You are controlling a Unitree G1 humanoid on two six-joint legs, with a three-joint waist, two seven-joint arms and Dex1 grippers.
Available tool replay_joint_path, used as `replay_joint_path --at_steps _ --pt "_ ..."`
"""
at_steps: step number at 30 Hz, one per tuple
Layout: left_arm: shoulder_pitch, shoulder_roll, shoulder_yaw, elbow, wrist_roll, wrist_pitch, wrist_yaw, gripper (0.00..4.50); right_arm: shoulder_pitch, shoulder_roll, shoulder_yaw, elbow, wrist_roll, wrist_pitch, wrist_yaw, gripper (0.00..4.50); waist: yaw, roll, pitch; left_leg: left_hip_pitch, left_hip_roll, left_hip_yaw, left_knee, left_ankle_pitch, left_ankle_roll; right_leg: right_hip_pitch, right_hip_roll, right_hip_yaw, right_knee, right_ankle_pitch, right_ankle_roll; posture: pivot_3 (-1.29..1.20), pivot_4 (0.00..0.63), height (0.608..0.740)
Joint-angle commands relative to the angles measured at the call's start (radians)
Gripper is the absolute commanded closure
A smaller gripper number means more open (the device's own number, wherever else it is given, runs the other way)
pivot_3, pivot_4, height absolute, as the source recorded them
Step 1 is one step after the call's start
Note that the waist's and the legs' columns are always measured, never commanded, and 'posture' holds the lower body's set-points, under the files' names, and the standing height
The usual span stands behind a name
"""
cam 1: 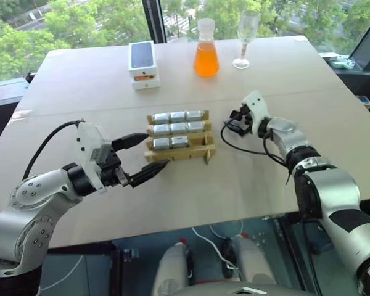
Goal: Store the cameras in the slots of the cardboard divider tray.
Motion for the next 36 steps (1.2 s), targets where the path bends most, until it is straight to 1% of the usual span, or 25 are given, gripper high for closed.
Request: replay_joint_path --at_steps 1,3,7,8,9,10,11,12,16,17,20,21,22,24,27,32,36 --pt "-0.007 0.015 0.047 -0.038 -0.019 -0.010 0.008 0.00 -0.022 0.008 -0.021 -0.003 0.008 0.026 -0.019 0.29 0.000 0.000 0.000 0.000 0.000 0.000 0.000 0.000 0.000 0.000 0.000 0.000 0.000 0.000 0.000 0.00 0.150 0.740" --pt "-0.009 0.019 0.050 -0.034 -0.013 -0.015 0.008 0.00 -0.022 0.009 -0.035 -0.003 0.017 0.032 -0.024 0.81 0.000 0.000 0.000 0.000 0.000 0.000 0.000 0.000 0.000 0.000 0.000 0.000 0.000 0.000 0.000 0.00 0.150 0.740" --pt "-0.010 0.017 0.039 -0.033 -0.007 -0.017 0.007 0.00 -0.020 0.004 -0.041 -0.004 0.013 0.038 -0.016 2.64 -0.001 0.000 0.000 0.001 0.000 0.000 -0.001 0.000 0.000 0.000 0.000 0.000 0.000 0.000 0.000 0.00 0.150 0.740" --pt "-0.013 0.016 0.035 -0.031 -0.005 -0.018 0.007 0.00 -0.019 0.002 -0.039 -0.004 0.009 0.039 -0.018 2.94 0.000 0.000 0.000 0.001 0.000 0.000 -0.001 0.000 0.000 0.000 0.000 0.000 0.000 0.000 0.000 0.00 0.150 0.740" --pt "-0.017 0.015 0.032 -0.029 -0.004 -0.019 0.008 0.00 -0.018 0.000 -0.038 -0.003 0.005 0.039 -0.020 3.50 0.000 0.000 0.000 0.001 0.000 0.000 -0.001 0.000 0.000 0.000 0.000 0.000 0.000 0.000 0.000 0.00 0.150 0.740" --pt "-0.024 0.014 0.028 -0.026 -0.002 -0.020 0.009 0.00 -0.018 -0.002 -0.036 -0.003 0.001 0.039 -0.022 3.83 0.000 0.000 0.000 0.001 0.000 0.000 -0.001 0.000 0.000 0.000 0.000 0.000 0.000 0.000 0.000 0.00 0.150 0.740" --pt "-0.031 0.013 0.023 -0.022 0.000 -0.021 0.009 0.00 -0.017 -0.004 -0.035 -0.002 -0.002 0.039 -0.024 4.43 0.003 0.000 0.000 0.001 0.000 0.000 0.000 0.000 0.000 0.001 0.000 0.000 0.000 0.000 0.000 0.00 0.150 0.740" --pt "-0.036 0.012 0.018 -0.018 0.002 -0.022 0.007 0.00 -0.017 -0.006 -0.034 -0.002 -0.005 0.039 -0.026 4.47 0.005 0.000 0.000 0.001 0.000 0.000 0.000 0.000 0.000 0.001 0.000 0.000 0.000 0.000 0.000 0.00 0.150 0.740" --pt "-0.057 0.014 -0.003 0.001 0.012 -0.029 -0.002 0.00 -0.019 -0.016 -0.033 -0.005 -0.013 0.024 -0.028 4.47 0.006 0.000 0.000 0.001 -0.001 -0.001 0.000 0.000 0.000 0.002 -0.001 0.000 -0.001 0.000 0.000 0.00 0.150 0.740" --pt "-0.062 0.014 -0.007 0.006 0.014 -0.031 -0.003 0.00 -0.020 -0.018 -0.035 -0.007 -0.013 0.015 -0.027 4.24 0.006 0.000 0.000 0.001 -0.001 -0.001 0.000 0.000 0.000 0.002 -0.001 0.000 -0.001 0.000 0.000 0.00 0.150 0.740" --pt "-0.080 0.012 -0.018 0.016 0.018 -0.032 -0.009 0.00 -0.023 -0.022 -0.038 -0.015 -0.011 -0.027 -0.021 3.28 0.005 0.000 0.000 0.000 -0.001 -0.001 0.000 0.000 0.000 0.002 0.000 -0.001 -0.001 0.000 0.000 0.00 0.150 0.740" --pt "-0.083 0.011 -0.020 0.016 0.019 -0.032 -0.009 0.00 -0.024 -0.022 -0.040 -0.015 -0.010 -0.033 -0.024 2.66 0.004 0.000 0.000 0.000 -0.001 -0.001 0.000 0.000 0.000 0.002 0.000 -0.001 -0.001 0.000 0.000 0.00 0.150 0.740" --pt "-0.086 0.010 -0.023 0.018 0.021 -0.033 -0.010 0.00 -0.026 -0.022 -0.043 -0.015 -0.007 -0.038 -0.032 2.27 0.003 0.000 0.000 0.000 -0.001 -0.001 0.000 0.000 0.000 0.001 0.000 -0.001 -0.001 0.000 0.000 0.00 0.150 0.740" --pt "-0.090 0.008 -0.028 0.020 0.021 -0.033 -0.012 0.00 -0.028 -0.022 -0.047 -0.015 -0.004 -0.045 -0.046 1.32 -0.001 0.000 0.000 0.000 -0.001 -0.001 -0.001 0.000 0.000 0.001 0.000 -0.001 -0.001 0.000 0.000 0.00 0.150 0.740" --pt "-0.093 0.006 -0.034 0.021 0.021 -0.034 -0.012 0.00 -0.029 -0.021 -0.048 -0.008 -0.006 -0.023 -0.067 1.32 -0.001 0.000 0.000 0.000 0.000 -0.001 -0.001 0.000 0.000 0.001 0.000 -0.001 -0.001 0.000 0.000 0.00 0.150 0.740" --pt "-0.092 0.007 -0.034 0.023 0.023 -0.038 -0.012 0.00 -0.035 -0.002 -0.085 0.005 0.028 0.067 -0.084 1.32 0.000 0.000 0.000 0.000 0.000 -0.001 -0.001 0.000 0.000 0.001 0.000 -0.001 -0.001 0.000 0.000 0.00 0.150 0.740" --pt "-0.083 0.005 -0.027 0.014 0.022 -0.038 -0.006 0.00 -0.033 0.006 -0.085 0.007 0.020 0.089 -0.094 1.32 0.000 0.000 0.000 0.000 0.000 -0.001 -0.001 0.000 -0.001 0.001 0.000 -0.001 -0.001 0.000 0.000 0.00 0.150 0.740"
